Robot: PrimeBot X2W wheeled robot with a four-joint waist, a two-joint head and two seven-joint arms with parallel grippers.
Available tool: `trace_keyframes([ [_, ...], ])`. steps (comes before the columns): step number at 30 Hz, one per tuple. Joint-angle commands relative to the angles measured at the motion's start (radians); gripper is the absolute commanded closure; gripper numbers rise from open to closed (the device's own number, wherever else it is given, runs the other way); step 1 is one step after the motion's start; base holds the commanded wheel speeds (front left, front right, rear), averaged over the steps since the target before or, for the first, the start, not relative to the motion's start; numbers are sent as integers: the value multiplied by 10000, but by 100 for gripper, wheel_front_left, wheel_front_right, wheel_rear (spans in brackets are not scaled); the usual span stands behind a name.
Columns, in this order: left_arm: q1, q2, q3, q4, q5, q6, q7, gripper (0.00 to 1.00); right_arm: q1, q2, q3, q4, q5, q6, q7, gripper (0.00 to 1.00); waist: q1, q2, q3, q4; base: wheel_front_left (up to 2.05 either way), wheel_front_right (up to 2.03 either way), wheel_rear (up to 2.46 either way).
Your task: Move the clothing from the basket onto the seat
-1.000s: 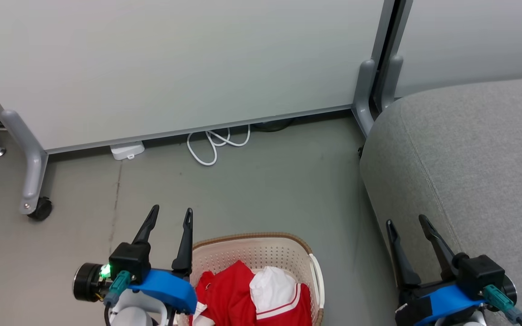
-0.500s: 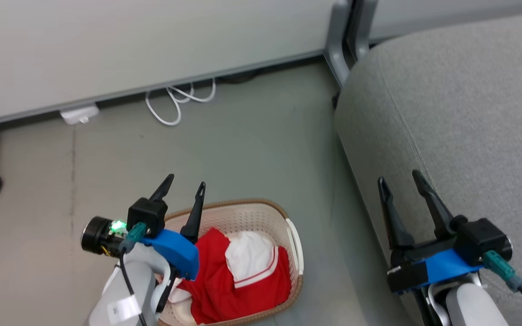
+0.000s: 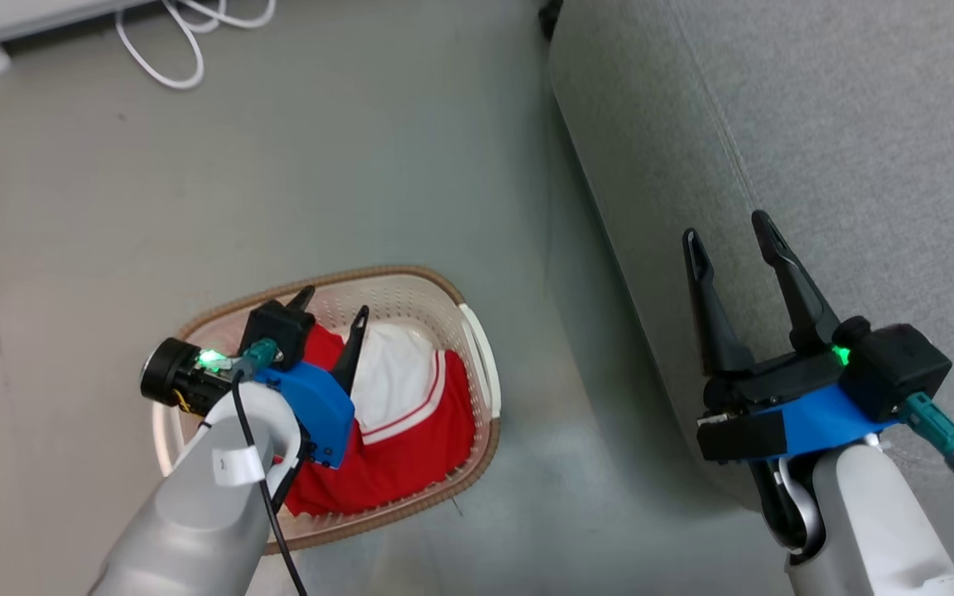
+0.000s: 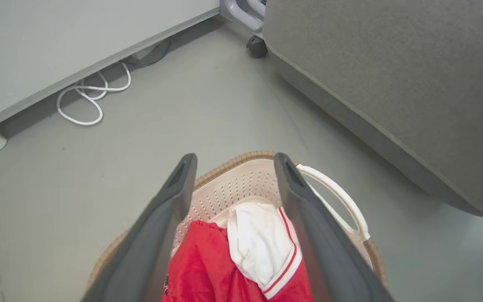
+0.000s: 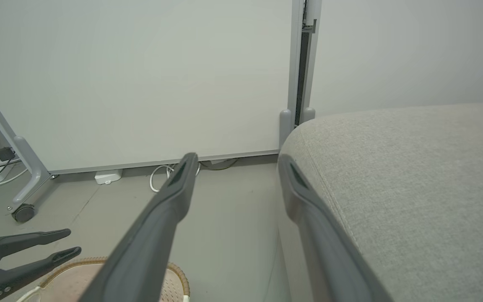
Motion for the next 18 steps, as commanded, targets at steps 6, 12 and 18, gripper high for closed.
trace_keyframes([
  [6,-894,114,-1031,755,-953,-11,604,0,-601,-17,39,-330,63,2,-54,0,-3,0,1456,-360,0,0,0],
  [12,-1514,214,-2003,1125,-1875,-11,1438,0,-1008,-17,100,-656,49,2,-51,0,-3,0,2368,-372,0,0,0],
  [18,-2072,433,-2700,1504,-2480,-11,2111,0,-1332,-17,183,-966,65,1,-48,0,-3,0,3252,-466,0,0,0],
])
